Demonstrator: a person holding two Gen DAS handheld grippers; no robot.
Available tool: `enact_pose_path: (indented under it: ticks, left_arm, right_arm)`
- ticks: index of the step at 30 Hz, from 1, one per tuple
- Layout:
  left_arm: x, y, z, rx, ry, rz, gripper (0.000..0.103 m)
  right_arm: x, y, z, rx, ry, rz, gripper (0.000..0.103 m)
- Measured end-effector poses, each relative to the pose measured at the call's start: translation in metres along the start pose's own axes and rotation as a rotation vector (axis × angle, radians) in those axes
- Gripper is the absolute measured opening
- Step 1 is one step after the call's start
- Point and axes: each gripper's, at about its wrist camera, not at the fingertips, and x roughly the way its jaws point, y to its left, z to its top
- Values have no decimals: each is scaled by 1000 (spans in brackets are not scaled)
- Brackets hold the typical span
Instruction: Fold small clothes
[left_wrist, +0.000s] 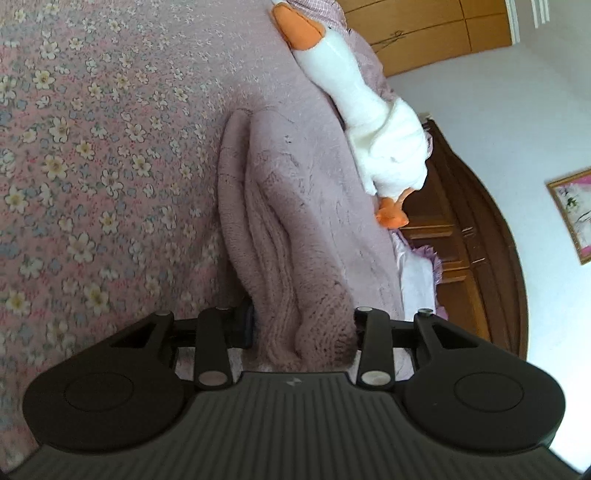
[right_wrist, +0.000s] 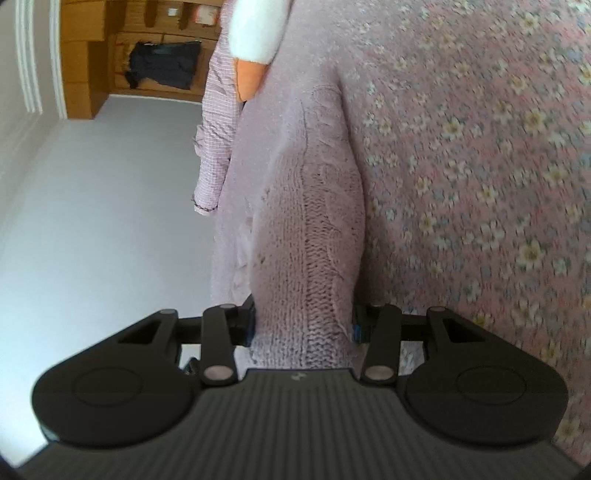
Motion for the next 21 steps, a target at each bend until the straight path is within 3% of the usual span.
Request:
enact_pose_path:
  ticks: [12, 21]
  left_arm:
    - [-18, -14, -33, 2, 37, 36, 42]
    - [-38, -35, -50, 59, 22, 71, 42]
  right_arm:
    - [-32, -15, -9, 28, 61, 22, 47]
    - [-41, 0, -18, -7, 103, 14, 47]
